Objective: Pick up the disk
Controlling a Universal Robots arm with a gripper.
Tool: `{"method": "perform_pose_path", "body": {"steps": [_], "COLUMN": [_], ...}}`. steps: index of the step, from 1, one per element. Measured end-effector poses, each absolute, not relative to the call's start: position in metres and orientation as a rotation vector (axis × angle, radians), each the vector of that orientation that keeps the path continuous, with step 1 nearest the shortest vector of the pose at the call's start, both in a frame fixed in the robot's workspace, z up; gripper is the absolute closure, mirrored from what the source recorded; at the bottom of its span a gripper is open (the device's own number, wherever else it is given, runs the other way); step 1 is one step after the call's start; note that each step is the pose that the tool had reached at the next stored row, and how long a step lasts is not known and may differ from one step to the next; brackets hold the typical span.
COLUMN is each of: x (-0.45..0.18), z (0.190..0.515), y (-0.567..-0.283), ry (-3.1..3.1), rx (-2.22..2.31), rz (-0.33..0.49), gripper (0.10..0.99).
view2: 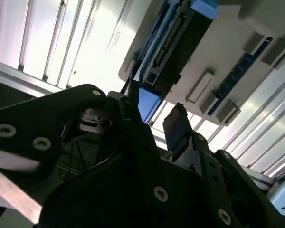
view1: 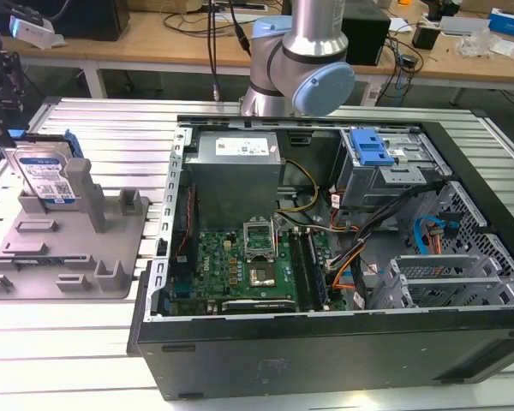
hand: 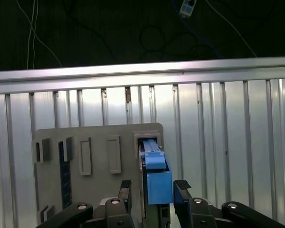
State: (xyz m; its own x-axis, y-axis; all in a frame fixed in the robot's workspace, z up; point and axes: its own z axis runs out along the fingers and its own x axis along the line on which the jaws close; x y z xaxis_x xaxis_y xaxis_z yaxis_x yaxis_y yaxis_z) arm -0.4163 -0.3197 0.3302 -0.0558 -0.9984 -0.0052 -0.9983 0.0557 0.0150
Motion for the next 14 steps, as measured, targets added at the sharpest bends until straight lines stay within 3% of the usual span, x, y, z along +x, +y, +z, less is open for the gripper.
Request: {"method": "perform_pose_path", "body": {"steps": [14], "x": [-0.419], "z": [0.3192], "y": [-0.3162], "ry": [-2.276], "rx": [2.152], "rz": [-0.018], "gripper": [0.604]}}
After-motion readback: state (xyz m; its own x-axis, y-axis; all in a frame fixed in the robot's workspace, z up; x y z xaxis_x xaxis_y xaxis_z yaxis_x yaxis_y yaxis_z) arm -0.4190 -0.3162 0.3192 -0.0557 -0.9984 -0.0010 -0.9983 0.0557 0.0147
